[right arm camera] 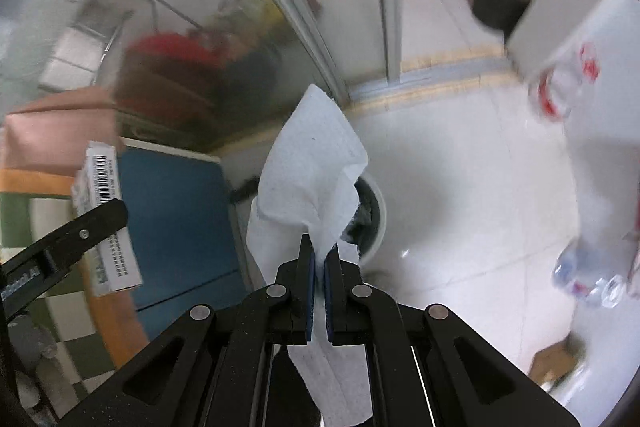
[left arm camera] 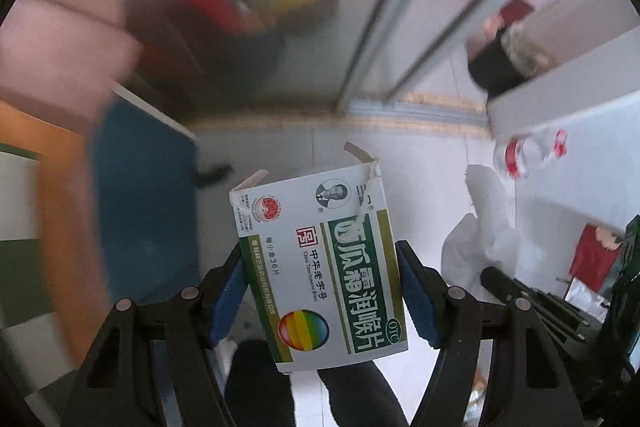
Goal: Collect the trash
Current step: 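Carry the medicine box and wipe to the bin and open both tools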
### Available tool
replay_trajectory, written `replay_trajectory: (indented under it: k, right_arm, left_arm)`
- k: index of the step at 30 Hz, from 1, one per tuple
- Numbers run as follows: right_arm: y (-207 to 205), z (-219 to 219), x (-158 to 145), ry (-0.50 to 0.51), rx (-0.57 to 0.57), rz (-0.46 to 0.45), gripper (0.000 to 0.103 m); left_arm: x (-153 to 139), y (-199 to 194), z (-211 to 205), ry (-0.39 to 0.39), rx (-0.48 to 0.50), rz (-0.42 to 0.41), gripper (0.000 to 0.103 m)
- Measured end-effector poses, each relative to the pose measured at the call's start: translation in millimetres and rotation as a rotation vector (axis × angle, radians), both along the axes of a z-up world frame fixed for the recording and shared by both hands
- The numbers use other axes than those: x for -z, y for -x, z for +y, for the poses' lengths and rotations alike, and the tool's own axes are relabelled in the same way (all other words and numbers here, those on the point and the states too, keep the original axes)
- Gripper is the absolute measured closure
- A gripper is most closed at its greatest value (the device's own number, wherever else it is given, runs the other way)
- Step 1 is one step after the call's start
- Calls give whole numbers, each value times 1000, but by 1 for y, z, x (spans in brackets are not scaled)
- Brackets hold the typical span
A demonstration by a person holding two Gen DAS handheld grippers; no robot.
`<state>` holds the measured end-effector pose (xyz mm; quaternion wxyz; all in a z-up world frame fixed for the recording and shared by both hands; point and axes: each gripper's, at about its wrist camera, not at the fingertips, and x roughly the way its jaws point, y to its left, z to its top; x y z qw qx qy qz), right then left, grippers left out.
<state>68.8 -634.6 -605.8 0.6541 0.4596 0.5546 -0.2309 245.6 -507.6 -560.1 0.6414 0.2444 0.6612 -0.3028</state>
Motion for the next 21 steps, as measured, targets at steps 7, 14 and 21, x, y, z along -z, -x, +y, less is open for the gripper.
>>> replay_trajectory:
  k: [7,14,21]
  right_arm:
    - [0,13,175,-192,23,0,99]
    - [-25,30,271,-219,-21,23,99]
    - [-45,43,307,-238,-76,67,93]
  left_arm:
    - [154,11,-25,-112,40,104,35]
    - [253,-1,-26,-148,32,151,33]
    - [269,-13,-6,-191,27,129,3]
